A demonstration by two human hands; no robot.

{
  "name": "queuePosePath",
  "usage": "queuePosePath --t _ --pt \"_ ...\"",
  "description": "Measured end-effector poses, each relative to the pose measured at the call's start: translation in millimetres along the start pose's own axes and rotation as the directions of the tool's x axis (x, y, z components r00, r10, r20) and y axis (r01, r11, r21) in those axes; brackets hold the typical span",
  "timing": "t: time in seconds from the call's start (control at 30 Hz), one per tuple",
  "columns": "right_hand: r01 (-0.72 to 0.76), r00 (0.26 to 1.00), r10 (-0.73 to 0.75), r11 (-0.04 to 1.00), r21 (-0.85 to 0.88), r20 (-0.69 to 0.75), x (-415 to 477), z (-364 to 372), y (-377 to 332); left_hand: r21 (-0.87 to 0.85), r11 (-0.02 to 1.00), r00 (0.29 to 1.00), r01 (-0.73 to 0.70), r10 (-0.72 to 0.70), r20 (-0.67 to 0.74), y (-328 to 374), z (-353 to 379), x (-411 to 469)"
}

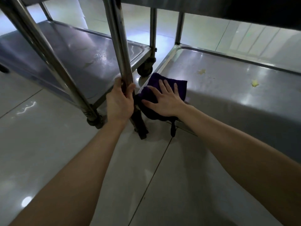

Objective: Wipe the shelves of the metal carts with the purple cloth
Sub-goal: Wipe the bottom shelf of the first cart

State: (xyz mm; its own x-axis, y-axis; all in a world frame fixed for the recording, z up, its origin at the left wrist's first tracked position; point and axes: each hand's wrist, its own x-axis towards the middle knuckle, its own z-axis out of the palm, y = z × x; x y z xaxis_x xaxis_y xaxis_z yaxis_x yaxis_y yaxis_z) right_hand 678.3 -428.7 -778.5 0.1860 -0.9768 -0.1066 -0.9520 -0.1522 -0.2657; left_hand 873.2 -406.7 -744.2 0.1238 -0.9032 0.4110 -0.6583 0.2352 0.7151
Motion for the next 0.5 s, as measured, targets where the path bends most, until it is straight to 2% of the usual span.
queuePosePath --t 0.17,0.37,0.43,0.5 --pt "0.084 0.994 -0.086 0.996 -0.028 -0.063 -53 2 8 -0.009 1.0 0.999 0.011 -0.01 0.047 1 -4 0" --pt "0.167 0.973 -0.153 0.983 0.074 -0.173 -122 -7 34 -0.02 0.997 0.994 0.079 -0.077 0.081 11 -8 0" --pt "0.149 0.972 -0.132 0.986 0.077 -0.194 -139 -13 36 0.002 0.993 0.985 0.119 -0.119 0.129 15 -12 1" --pt "0.135 0.977 -0.125 0.989 0.052 -0.174 -147 -27 29 0.088 0.98 0.952 0.176 -0.192 0.238 13 -24 4"
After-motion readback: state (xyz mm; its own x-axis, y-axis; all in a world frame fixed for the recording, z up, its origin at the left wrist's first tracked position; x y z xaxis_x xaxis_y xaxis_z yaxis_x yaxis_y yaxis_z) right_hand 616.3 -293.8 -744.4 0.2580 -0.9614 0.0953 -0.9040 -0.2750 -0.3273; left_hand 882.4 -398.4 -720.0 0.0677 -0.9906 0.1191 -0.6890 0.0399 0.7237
